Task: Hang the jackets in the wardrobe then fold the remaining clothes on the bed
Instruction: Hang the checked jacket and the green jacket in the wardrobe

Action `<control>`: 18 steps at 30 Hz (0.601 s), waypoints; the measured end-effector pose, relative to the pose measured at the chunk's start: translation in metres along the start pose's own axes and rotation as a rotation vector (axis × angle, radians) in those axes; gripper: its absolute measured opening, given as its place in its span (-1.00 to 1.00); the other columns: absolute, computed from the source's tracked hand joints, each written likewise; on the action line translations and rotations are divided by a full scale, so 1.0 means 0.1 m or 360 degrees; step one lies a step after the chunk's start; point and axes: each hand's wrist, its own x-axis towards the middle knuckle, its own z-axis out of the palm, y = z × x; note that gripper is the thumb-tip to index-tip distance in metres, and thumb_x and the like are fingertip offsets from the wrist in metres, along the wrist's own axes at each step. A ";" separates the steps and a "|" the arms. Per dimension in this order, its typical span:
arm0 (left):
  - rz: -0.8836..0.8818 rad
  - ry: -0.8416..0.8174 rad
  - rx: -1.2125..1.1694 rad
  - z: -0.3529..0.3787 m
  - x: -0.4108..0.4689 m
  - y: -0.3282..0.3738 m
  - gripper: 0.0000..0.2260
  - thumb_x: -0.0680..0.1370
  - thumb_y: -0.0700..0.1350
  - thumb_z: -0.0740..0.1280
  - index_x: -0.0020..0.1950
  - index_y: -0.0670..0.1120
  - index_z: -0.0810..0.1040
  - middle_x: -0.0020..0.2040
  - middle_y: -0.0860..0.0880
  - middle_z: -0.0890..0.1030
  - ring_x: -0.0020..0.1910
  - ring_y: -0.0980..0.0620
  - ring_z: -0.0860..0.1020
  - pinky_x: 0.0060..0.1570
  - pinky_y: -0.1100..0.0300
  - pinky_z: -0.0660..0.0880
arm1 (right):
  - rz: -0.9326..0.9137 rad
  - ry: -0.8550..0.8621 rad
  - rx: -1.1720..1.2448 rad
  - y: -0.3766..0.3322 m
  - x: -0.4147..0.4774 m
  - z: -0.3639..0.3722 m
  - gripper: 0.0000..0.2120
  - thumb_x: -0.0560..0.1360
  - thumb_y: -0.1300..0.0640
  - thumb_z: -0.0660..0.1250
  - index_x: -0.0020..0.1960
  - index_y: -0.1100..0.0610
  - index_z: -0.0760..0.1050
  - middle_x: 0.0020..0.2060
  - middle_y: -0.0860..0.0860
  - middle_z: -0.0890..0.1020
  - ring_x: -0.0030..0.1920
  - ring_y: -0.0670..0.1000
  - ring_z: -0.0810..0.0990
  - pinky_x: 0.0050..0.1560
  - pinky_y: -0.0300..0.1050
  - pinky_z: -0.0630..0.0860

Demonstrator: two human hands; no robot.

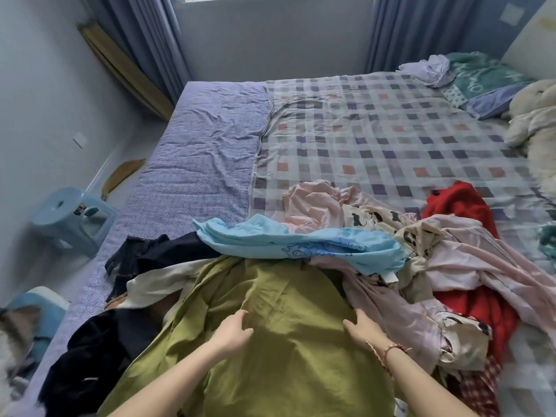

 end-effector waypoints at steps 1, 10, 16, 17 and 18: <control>-0.0004 0.0008 0.0012 0.01 0.02 -0.01 -0.55 0.58 -0.08 0.20 0.45 -0.14 0.23 0.37 -0.12 0.39 0.34 -0.04 0.38 0.27 0.22 0.30 | 0.0001 -0.0052 0.0039 0.05 0.04 0.03 -0.46 0.57 -0.06 0.17 0.45 0.17 0.18 0.39 0.12 0.37 0.35 0.13 0.38 0.27 -0.09 0.36; 0.0059 0.0319 0.0109 0.14 -0.01 0.26 -0.54 0.62 -0.08 0.12 0.50 -0.12 0.13 0.45 -0.11 0.24 0.41 -0.04 0.28 0.37 0.13 0.26 | 0.0031 0.0027 0.0045 0.23 0.14 0.03 -0.32 0.53 -0.10 0.24 0.49 0.19 0.06 0.43 0.13 0.28 0.42 0.14 0.28 0.36 0.00 0.27; 0.0237 0.0314 0.0129 0.16 -0.16 0.53 -0.56 0.63 -0.04 0.11 0.49 -0.09 0.16 0.45 -0.05 0.24 0.41 0.02 0.27 0.38 0.16 0.24 | -0.0244 0.0332 0.0377 0.21 0.02 0.07 -0.92 0.53 0.11 0.27 -0.11 0.10 0.47 -0.10 0.06 0.61 0.05 0.12 0.57 -0.15 -0.14 0.35; 0.0259 0.0317 0.0103 0.15 -0.18 0.56 -0.56 0.63 -0.03 0.10 0.49 -0.09 0.17 0.45 -0.05 0.26 0.41 0.02 0.27 0.39 0.17 0.24 | -0.0308 0.0465 0.0393 0.19 -0.05 0.04 -0.88 0.54 0.13 0.27 -0.13 0.13 0.53 -0.14 0.06 0.61 0.01 0.12 0.57 -0.16 -0.12 0.36; 0.0276 0.0316 0.0066 0.15 -0.21 0.60 -0.57 0.63 -0.01 0.10 0.48 -0.09 0.19 0.44 -0.05 0.27 0.40 0.03 0.28 0.39 0.17 0.23 | -0.0367 0.0597 0.0383 0.18 -0.13 0.01 -0.84 0.54 0.15 0.27 -0.12 0.17 0.59 -0.14 0.08 0.62 -0.02 0.11 0.57 -0.13 -0.10 0.38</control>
